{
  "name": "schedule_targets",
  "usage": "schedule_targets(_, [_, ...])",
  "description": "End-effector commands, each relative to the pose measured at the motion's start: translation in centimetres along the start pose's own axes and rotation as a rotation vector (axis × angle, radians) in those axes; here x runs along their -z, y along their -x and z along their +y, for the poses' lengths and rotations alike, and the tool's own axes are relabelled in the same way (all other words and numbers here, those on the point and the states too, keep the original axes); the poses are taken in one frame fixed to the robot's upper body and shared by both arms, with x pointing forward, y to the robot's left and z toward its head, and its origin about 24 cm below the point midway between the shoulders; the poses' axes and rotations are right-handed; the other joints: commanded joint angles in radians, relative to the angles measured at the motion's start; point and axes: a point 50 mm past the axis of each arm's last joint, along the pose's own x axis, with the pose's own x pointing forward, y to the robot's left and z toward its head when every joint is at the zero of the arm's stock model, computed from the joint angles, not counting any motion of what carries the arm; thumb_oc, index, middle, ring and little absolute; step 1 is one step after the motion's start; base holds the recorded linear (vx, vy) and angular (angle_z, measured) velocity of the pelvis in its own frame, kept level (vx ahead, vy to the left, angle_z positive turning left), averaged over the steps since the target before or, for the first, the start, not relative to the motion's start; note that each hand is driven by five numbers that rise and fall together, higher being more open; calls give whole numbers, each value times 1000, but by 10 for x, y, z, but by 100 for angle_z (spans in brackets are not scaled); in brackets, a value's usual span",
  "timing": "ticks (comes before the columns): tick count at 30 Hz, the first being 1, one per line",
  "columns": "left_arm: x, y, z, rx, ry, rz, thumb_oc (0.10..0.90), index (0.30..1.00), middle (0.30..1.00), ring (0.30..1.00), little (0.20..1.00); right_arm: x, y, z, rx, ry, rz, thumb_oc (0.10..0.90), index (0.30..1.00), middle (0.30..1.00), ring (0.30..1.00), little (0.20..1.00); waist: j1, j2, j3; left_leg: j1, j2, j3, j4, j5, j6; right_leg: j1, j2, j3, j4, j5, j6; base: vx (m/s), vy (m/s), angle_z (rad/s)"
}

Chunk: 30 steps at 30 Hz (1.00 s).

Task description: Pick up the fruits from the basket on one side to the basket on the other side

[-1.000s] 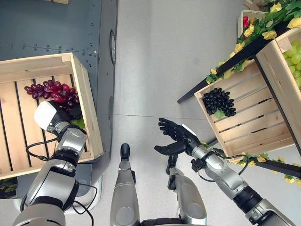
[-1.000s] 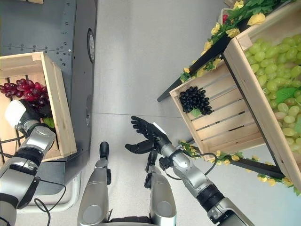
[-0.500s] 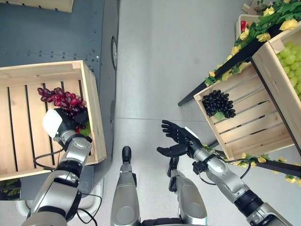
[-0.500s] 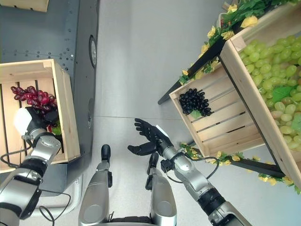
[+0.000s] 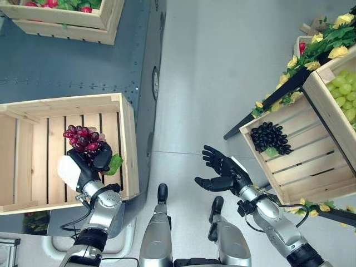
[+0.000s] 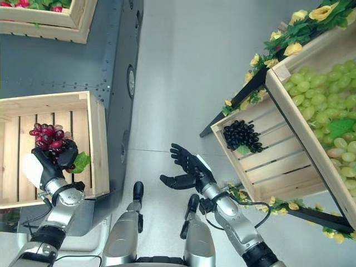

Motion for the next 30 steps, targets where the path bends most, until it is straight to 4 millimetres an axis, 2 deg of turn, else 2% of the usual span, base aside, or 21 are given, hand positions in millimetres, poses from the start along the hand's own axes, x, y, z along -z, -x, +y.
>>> schedule_targets(1, [-19, -21, 23, -158, -10, -200, 400, 300, 300, 300, 300, -14, 12, 13, -86, 12, -121, 800, 900, 900, 900, 900, 7, -5, -198, 10, -42, -7, -3, -58, -3, -50, 43, -25, 125, -79, -84, 43, -47, 5])
schedule_targets(6, [-20, -21, 34, -147, -68, -290, 400, 300, 300, 300, 300, -11, 16, 13, -88, 5, -113, 800, 900, 900, 900, 900, 16, 7, -243, 31, -31, -7, -50, -28, -20, -4, 49, -40, 88, -74, -89, 46, -49, 2])
schedule_targets(10, [-27, -21, 39, -108, -64, -350, 400, 300, 300, 300, 300, -10, 18, 11, -66, 2, -122, 800, 900, 900, 900, 900, 24, 10, -271, 39, -32, -13, -55, -27, -23, 23, 48, -48, 64, -69, -90, 40, -68, 0])
schedule_targets(17, [-45, -16, 38, 127, -103, -475, 400, 300, 300, 300, 300, -21, 19, 5, -11, 48, -185, 800, 900, 900, 900, 900, 39, 27, -328, 83, -37, -27, -73, -39, -21, 64, 45, -50, 30, -58, -85, 44, -58, 0])
schedule_targets(21, [-59, -19, 44, 200, -148, -557, 400, 300, 300, 300, 300, -36, 15, -1, -1, 114, -236, 800, 900, 900, 900, 900, 45, 41, -352, 106, -39, -32, -79, -47, -23, 81, 41, -42, 9, -45, -79, 24, -22, 0])
schedule_targets(24, [-70, -20, 48, 234, -175, -626, 400, 300, 300, 300, 300, -55, 13, -8, 8, 199, -303, 800, 900, 900, 900, 900, 54, 48, -366, 120, -40, -38, -82, -53, -24, 93, 37, -41, -4, -38, -72, 21, -41, 0])
schedule_targets(26, [-81, -18, 49, 277, -219, -703, 400, 300, 300, 300, 300, -75, 11, -14, 26, 296, -375, 800, 900, 900, 900, 900, 63, 52, -377, 128, -40, -41, -82, -61, -23, 102, 33, -42, -12, -32, -67, 20, -54, 4])
schedule_targets(29, [-90, -16, 48, 346, -286, -774, 400, 300, 300, 300, 300, -94, 11, -19, 38, 392, -434, 800, 900, 900, 900, 900, 69, 54, -387, 136, -41, -45, -82, -68, -20, 109, 30, -40, -22, -26, -62, 18, -45, 12])
schedule_targets(30, [-94, -14, 48, 387, -345, -832, 400, 300, 300, 300, 300, -107, 13, -22, 50, 453, -476, 800, 900, 900, 900, 900, 71, 56, -394, 141, -42, -46, -82, -72, -19, 112, 27, -39, -28, -21, -58, 13, -36, 9])
